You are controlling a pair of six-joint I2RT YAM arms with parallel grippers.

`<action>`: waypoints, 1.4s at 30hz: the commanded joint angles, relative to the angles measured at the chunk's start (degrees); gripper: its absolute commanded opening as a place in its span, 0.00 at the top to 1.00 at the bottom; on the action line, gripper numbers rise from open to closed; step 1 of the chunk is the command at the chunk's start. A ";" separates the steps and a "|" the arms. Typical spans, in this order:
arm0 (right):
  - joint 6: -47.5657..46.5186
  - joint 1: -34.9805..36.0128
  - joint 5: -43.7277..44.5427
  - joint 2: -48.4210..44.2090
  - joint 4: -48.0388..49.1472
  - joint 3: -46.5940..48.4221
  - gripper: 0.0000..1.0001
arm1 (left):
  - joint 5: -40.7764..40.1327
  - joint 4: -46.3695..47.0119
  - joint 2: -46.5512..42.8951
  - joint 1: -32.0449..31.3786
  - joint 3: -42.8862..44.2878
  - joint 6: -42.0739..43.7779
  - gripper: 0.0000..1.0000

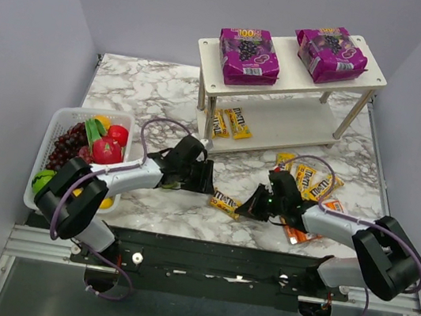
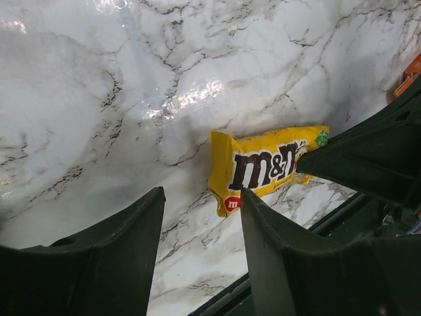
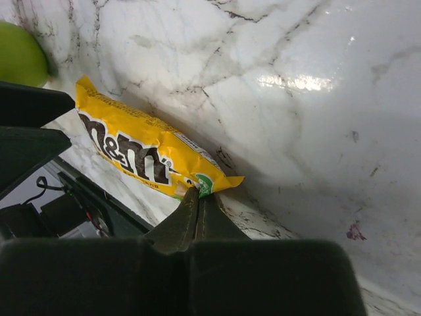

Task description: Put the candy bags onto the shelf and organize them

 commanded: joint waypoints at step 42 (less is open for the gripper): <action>26.78 -15.00 23.97 17.01 -11.45 40.37 0.99 | -25.80 -8.91 -23.84 2.48 -1.27 1.06 0.29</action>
